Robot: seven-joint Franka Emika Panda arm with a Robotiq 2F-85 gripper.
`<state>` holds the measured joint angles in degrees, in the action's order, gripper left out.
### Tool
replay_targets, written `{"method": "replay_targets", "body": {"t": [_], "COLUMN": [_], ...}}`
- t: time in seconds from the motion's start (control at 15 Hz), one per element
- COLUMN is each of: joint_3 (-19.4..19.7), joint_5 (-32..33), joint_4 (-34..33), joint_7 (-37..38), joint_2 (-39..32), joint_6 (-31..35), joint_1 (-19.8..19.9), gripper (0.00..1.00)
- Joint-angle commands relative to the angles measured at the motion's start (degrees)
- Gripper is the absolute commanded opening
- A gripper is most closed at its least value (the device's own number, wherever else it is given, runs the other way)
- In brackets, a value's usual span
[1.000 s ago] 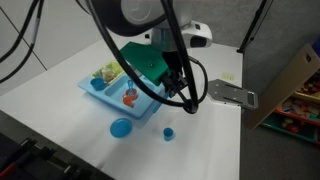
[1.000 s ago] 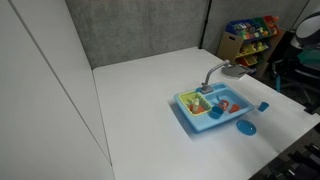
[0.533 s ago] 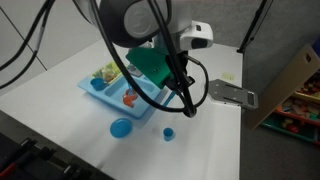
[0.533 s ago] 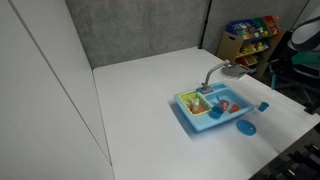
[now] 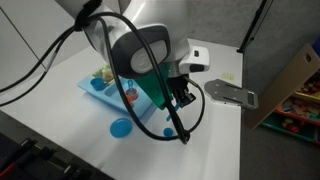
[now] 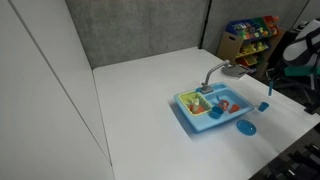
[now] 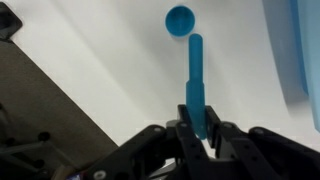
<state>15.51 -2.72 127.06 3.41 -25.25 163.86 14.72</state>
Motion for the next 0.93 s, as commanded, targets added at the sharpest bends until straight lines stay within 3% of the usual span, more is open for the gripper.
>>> {"method": "replay_targets", "body": {"t": [0.0,0.4,0.87], "joint_3": [2.33,4.21,3.45], "joint_5": [1.11,0.50,-0.44], "joint_4": [-0.08,0.54,3.97], "joint_7": [2.52,2.83,1.81], "joint_2": [-2.88,-6.30,-6.41], "joint_6": [4.04,9.54,16.65], "joint_1": [-1.33,-2.60,-3.29], "gripper": [0.08,0.08,0.08]}}
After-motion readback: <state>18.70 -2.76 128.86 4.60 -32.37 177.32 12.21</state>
